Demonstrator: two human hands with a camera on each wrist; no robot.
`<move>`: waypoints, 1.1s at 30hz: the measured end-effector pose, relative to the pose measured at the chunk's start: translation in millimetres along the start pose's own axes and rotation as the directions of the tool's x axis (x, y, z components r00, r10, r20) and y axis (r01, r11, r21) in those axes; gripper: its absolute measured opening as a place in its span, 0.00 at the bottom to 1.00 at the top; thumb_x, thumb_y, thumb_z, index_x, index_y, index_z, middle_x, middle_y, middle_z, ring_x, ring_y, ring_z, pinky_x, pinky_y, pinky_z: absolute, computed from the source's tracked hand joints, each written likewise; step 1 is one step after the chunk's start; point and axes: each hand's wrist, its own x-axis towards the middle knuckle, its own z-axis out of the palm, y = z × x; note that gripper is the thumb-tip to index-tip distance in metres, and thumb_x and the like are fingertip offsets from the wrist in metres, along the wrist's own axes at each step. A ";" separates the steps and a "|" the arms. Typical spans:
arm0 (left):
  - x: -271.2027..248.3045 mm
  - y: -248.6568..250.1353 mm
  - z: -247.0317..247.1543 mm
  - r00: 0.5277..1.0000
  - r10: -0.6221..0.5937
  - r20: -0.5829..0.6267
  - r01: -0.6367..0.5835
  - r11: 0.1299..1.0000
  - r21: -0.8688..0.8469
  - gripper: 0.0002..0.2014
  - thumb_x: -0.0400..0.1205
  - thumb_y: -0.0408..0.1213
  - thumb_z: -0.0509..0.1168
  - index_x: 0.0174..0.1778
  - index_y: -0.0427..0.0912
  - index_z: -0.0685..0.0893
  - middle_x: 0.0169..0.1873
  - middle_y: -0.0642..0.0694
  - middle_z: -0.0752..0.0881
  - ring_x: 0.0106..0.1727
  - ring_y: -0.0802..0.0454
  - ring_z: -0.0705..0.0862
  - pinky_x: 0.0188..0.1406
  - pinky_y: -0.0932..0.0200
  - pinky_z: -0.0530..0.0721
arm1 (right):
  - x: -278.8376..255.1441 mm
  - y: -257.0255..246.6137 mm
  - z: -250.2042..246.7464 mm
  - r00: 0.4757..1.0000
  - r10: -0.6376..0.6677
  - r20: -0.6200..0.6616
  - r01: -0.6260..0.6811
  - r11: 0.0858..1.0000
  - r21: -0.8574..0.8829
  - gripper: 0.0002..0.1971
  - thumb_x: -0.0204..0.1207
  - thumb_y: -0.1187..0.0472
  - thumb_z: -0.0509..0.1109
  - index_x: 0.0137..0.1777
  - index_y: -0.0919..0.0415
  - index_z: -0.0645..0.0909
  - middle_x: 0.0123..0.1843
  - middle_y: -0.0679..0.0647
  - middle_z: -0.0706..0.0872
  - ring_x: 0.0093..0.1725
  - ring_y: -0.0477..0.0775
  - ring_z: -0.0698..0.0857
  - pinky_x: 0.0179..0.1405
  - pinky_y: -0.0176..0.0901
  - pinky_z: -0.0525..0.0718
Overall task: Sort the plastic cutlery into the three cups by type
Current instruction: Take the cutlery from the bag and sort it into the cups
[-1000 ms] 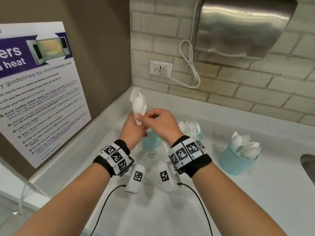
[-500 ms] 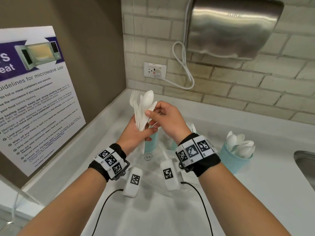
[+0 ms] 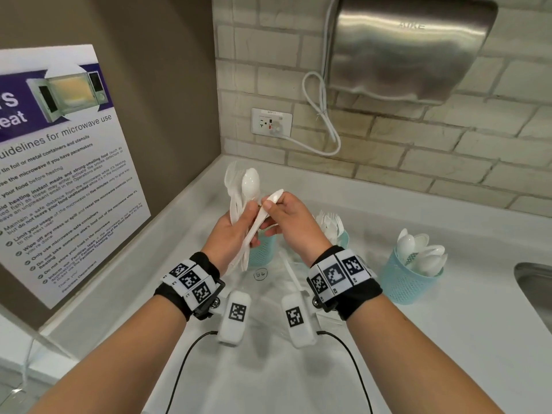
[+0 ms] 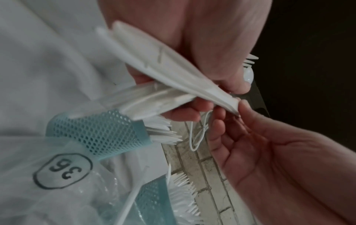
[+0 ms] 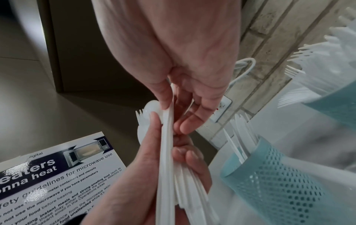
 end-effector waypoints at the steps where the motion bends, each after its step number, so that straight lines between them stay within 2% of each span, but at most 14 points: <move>1: 1.0 -0.6 -1.8 1.000 0.009 -0.024 -0.008 1.000 0.014 0.20 0.82 0.53 0.60 0.49 0.39 0.85 0.25 0.52 0.77 0.25 0.60 0.76 0.29 0.66 0.78 | 0.0 -1.9 0.0 1.000 -0.007 -0.006 0.007 1.000 -0.007 0.07 0.85 0.61 0.59 0.58 0.63 0.74 0.47 0.59 0.85 0.39 0.52 0.82 0.38 0.42 0.83; 4: 5.8 -1.1 -12.0 0.995 0.023 -0.102 -0.021 1.000 0.017 0.12 0.82 0.49 0.63 0.41 0.44 0.78 0.23 0.52 0.72 0.23 0.58 0.72 0.30 0.62 0.78 | 6.1 -16.2 -6.4 0.987 -0.087 -0.133 0.087 0.996 -0.010 0.04 0.86 0.60 0.56 0.54 0.59 0.71 0.42 0.54 0.87 0.37 0.49 0.82 0.35 0.42 0.81; 7: 9.0 -1.3 -24.1 0.987 0.013 -0.162 -0.016 1.000 -0.013 0.06 0.83 0.44 0.64 0.46 0.46 0.77 0.25 0.50 0.70 0.21 0.59 0.71 0.43 0.50 0.81 | 19.1 -36.4 -20.3 0.925 -0.228 -0.304 0.227 0.973 -0.041 0.05 0.86 0.60 0.56 0.49 0.51 0.71 0.41 0.49 0.85 0.40 0.45 0.84 0.36 0.39 0.84; 10: 7.2 -1.3 -27.3 0.987 0.019 -0.157 -0.016 1.000 0.019 0.06 0.84 0.44 0.63 0.49 0.46 0.77 0.25 0.46 0.72 0.18 0.58 0.72 0.49 0.45 0.82 | 31.1 -35.6 -19.2 0.914 -0.251 -0.320 0.229 0.968 -0.107 0.05 0.85 0.62 0.58 0.50 0.53 0.74 0.42 0.47 0.81 0.41 0.47 0.82 0.39 0.39 0.86; 12: 5.2 -0.2 -23.4 0.991 0.018 -0.130 -0.015 1.000 0.018 0.07 0.84 0.43 0.63 0.51 0.44 0.77 0.27 0.44 0.76 0.18 0.56 0.72 0.45 0.47 0.87 | 39.8 -18.4 -10.8 0.945 -0.157 -0.286 0.116 0.981 -0.155 0.08 0.84 0.63 0.58 0.57 0.58 0.78 0.42 0.47 0.80 0.38 0.48 0.81 0.47 0.48 0.88; 14: 3.9 0.6 -18.0 0.991 0.031 -0.130 -0.024 0.998 0.059 0.07 0.84 0.42 0.64 0.52 0.44 0.78 0.32 0.45 0.80 0.20 0.56 0.75 0.34 0.53 0.89 | 44.7 -1.9 -3.3 0.974 -0.046 -0.222 -0.005 0.975 -0.222 0.14 0.85 0.61 0.57 0.65 0.62 0.78 0.50 0.54 0.85 0.44 0.53 0.84 0.59 0.58 0.85; 16: 3.3 0.1 -14.3 0.985 0.069 -0.160 -0.045 0.988 0.145 0.04 0.83 0.42 0.64 0.51 0.47 0.78 0.36 0.47 0.84 0.23 0.57 0.76 0.27 0.60 0.85 | 44.9 5.3 1.0 0.983 0.011 -0.184 -0.068 0.950 -0.305 0.18 0.85 0.57 0.57 0.71 0.62 0.75 0.64 0.60 0.84 0.59 0.56 0.83 0.70 0.57 0.78; 18: 4.7 -0.9 -13.0 0.976 0.111 -0.186 -0.061 0.965 0.255 0.04 0.82 0.44 0.65 0.48 0.49 0.79 0.36 0.50 0.84 0.24 0.57 0.77 0.25 0.64 0.80 | 41.6 2.6 2.7 0.976 -0.032 -0.217 -0.041 0.946 -0.323 0.20 0.84 0.53 0.59 0.72 0.60 0.75 0.68 0.57 0.80 0.68 0.55 0.78 0.74 0.52 0.73; 19: 5.5 -1.6 -12.3 0.971 0.128 -0.201 -0.060 0.948 0.312 0.05 0.82 0.45 0.65 0.48 0.50 0.79 0.36 0.51 0.84 0.26 0.56 0.78 0.25 0.66 0.80 | 40.0 0.6 3.1 0.965 -0.092 -0.246 0.012 0.950 -0.312 0.18 0.83 0.51 0.60 0.68 0.57 0.78 0.64 0.55 0.80 0.68 0.55 0.78 0.72 0.52 0.74; 21: 7.1 -1.8 -9.4 0.960 0.158 -0.233 -0.057 0.920 0.387 0.06 0.81 0.46 0.66 0.50 0.50 0.81 0.37 0.51 0.85 0.31 0.54 0.81 0.31 0.62 0.82 | 28.6 -7.6 9.0 0.946 -0.179 -0.272 0.098 0.953 -0.288 0.11 0.80 0.47 0.64 0.48 0.53 0.82 0.52 0.50 0.81 0.58 0.52 0.80 0.63 0.49 0.78; 23: 8.9 -2.4 -5.2 0.945 0.178 -0.274 -0.040 0.896 0.442 0.09 0.81 0.45 0.66 0.54 0.49 0.81 0.39 0.52 0.85 0.38 0.53 0.83 0.39 0.57 0.82 | 14.5 -11.0 18.2 0.952 -0.188 -0.241 0.113 0.949 -0.295 0.17 0.73 0.40 0.69 0.35 0.53 0.79 0.43 0.50 0.82 0.45 0.49 0.81 0.50 0.44 0.81; 26: 8.5 -1.9 4.5 0.936 0.190 -0.296 -0.013 0.860 0.510 0.12 0.82 0.38 0.63 0.61 0.44 0.78 0.45 0.46 0.86 0.44 0.49 0.83 0.44 0.57 0.79 | 2.3 -7.5 29.8 0.955 -0.183 -0.235 0.089 0.928 -0.361 0.16 0.65 0.41 0.75 0.33 0.53 0.81 0.39 0.48 0.85 0.40 0.47 0.84 0.43 0.43 0.84; 29: 7.6 -3.6 10.9 0.937 0.229 -0.263 -0.062 0.853 0.518 0.12 0.82 0.33 0.60 0.61 0.41 0.76 0.44 0.44 0.87 0.45 0.47 0.84 0.45 0.55 0.82 | 4.1 -2.2 29.3 0.947 -0.164 -0.276 0.059 0.935 -0.351 0.08 0.67 0.50 0.75 0.33 0.49 0.81 0.36 0.45 0.86 0.39 0.46 0.85 0.45 0.45 0.86; 33: 11.4 -10.1 10.3 0.956 0.188 -0.227 -0.075 0.900 0.430 0.10 0.81 0.38 0.64 0.57 0.45 0.75 0.37 0.50 0.84 0.36 0.50 0.82 0.34 0.58 0.79 | 4.5 -2.5 22.2 0.955 -0.125 -0.267 0.046 0.957 -0.286 0.05 0.74 0.54 0.72 0.43 0.55 0.86 0.40 0.48 0.90 0.42 0.47 0.87 0.50 0.44 0.86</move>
